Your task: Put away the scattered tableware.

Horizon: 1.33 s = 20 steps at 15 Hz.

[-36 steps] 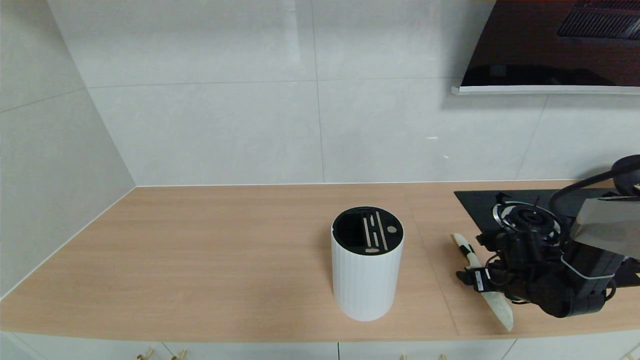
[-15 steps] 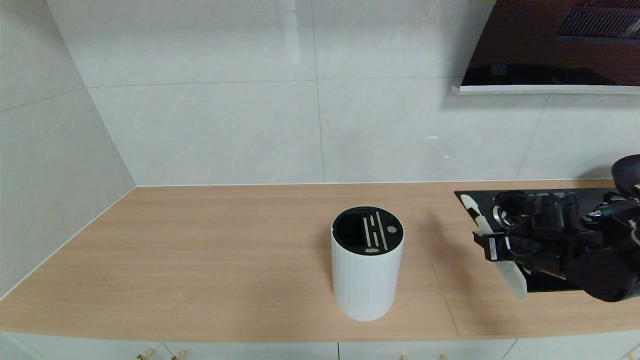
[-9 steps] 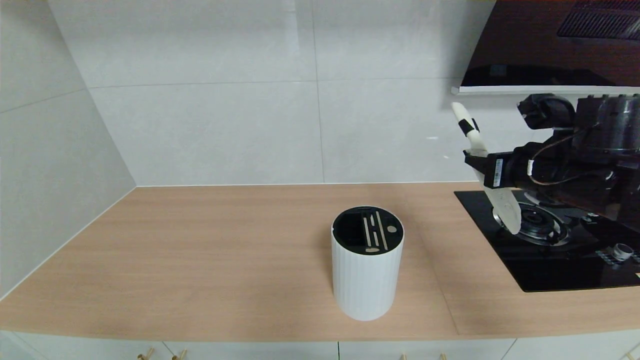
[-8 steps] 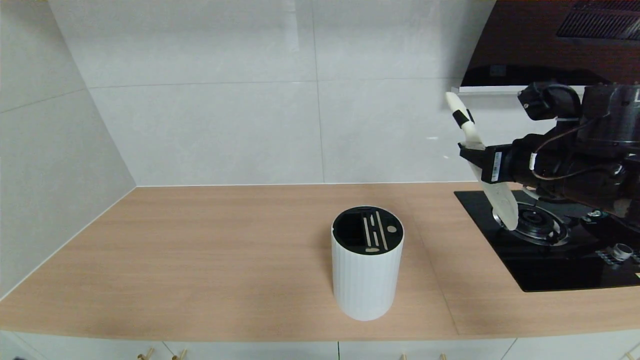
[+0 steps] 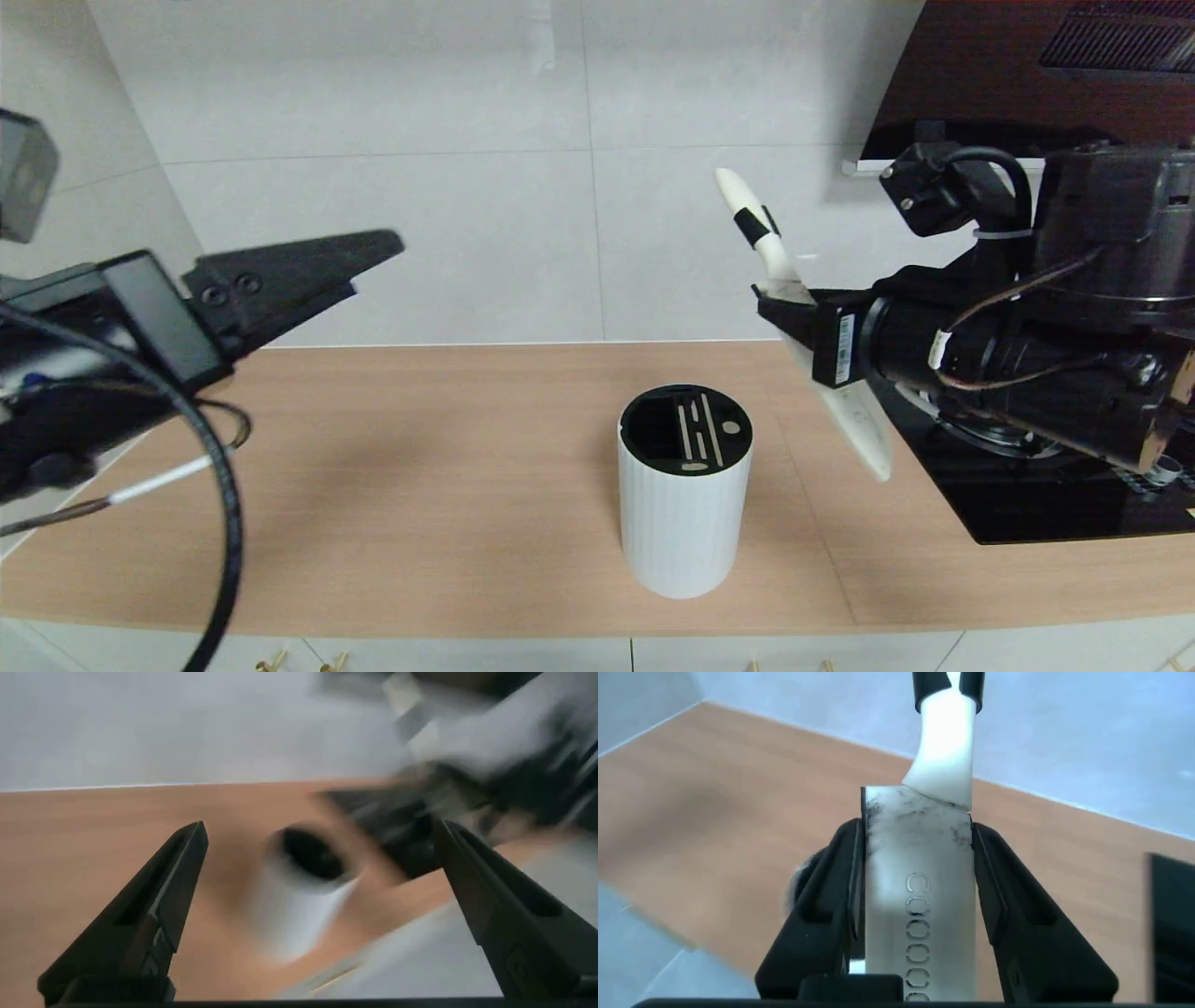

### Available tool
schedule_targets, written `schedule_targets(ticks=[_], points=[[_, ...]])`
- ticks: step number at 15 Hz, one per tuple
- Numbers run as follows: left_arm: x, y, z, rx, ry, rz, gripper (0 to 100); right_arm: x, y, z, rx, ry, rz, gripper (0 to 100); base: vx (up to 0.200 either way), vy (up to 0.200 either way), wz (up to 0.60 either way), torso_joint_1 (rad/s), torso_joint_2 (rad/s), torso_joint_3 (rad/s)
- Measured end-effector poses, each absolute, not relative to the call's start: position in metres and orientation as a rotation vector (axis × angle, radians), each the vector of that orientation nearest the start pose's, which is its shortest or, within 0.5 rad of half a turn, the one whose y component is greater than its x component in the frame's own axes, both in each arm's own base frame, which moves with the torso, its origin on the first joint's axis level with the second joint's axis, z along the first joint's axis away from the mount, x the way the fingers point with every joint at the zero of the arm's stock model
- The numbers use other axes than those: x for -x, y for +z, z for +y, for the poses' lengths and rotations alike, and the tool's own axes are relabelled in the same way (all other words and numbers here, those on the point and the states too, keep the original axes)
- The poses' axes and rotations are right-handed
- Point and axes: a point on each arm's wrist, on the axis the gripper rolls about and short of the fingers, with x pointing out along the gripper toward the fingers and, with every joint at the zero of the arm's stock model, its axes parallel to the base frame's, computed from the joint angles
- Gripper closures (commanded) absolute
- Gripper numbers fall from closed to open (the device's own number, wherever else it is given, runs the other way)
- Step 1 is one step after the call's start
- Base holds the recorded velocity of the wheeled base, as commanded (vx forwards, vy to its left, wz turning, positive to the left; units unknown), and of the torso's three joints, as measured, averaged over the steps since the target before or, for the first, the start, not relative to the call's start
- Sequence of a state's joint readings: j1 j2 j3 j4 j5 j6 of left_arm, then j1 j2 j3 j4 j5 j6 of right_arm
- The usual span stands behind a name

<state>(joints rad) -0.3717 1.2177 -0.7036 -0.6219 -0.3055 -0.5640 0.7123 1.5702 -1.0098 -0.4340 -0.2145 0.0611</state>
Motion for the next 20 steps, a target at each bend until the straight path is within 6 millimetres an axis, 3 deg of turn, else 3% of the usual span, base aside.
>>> schedule_targets(ticks=[4,11,14,20], points=[[-0.216,0.252,-0.112,0.696,-0.917,0.209,0,-0.203,0.246,0.221,-0.045,0.572,0.193,100,0.0,0.0,0.0,0.0,0.0,0.0],[-0.279,0.225,-0.147,0.693,-1.005,0.284,0,-0.188,0.237,0.243,-0.067,0.648,0.234,100,0.0,0.0,0.0,0.0,0.0,0.0],[-0.291,0.219,-0.166,0.678,-0.984,0.273,0,-0.189,0.234,0.245,-0.06,0.639,0.239,100,0.0,0.0,0.0,0.0,0.0,0.0],[-0.289,0.207,-0.195,0.647,-0.961,0.276,0,-0.192,0.229,0.249,-0.051,0.605,0.244,100,0.0,0.0,0.0,0.0,0.0,0.0]])
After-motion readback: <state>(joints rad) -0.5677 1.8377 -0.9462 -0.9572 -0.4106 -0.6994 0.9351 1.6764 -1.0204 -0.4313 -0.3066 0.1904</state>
